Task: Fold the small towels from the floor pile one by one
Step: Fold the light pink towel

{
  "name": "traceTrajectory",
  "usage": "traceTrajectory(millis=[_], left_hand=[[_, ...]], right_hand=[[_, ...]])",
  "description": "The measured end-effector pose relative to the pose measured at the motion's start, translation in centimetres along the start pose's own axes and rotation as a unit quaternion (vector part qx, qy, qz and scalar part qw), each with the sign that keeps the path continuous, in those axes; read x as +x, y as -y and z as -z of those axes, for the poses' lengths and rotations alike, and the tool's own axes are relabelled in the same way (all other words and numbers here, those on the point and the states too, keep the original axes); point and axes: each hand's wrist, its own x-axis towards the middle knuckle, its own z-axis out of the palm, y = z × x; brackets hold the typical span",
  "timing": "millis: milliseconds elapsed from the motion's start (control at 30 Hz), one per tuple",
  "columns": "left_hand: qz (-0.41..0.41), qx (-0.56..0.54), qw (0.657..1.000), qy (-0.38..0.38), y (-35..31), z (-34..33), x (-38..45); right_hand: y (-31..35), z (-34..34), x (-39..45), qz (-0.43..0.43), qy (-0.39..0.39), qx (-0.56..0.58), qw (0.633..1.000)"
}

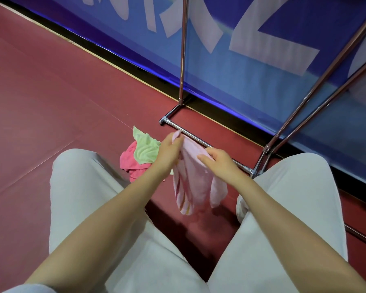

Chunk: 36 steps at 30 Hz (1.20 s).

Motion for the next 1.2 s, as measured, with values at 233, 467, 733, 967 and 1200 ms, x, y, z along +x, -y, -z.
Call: traceTrajectory(millis=[233,467,733,967,1200], left_hand=[[0.014,-0.052,0.987,-0.149,-0.6,4.0,3.0],[0.031,-0.113,0.964,-0.239,-1.4,6.9,3.9],[-0.040,-0.032,0.966,-0.255,-0.7,8.3,3.7],[-0.085,0.136,0.965,-0.209,-0.6,8.1,2.6],[0.086,0.077,0.989,-0.089,-1.5,4.4,0.7]], right_hand=[[-1.5,-0.6,0.3,-0.023,0.014,-0.036,0.999],[-1.5,-0.3,-0.1,-0.036,0.037,-0.022,0.998],[-0.1,0.7,-0.2,-0.132,-0.033,0.207,0.969],[-0.3,0.6,0.0,-0.168,-0.088,0.168,0.967],[-0.9,0.9,0.6,-0.233,-0.139,0.188,0.944]])
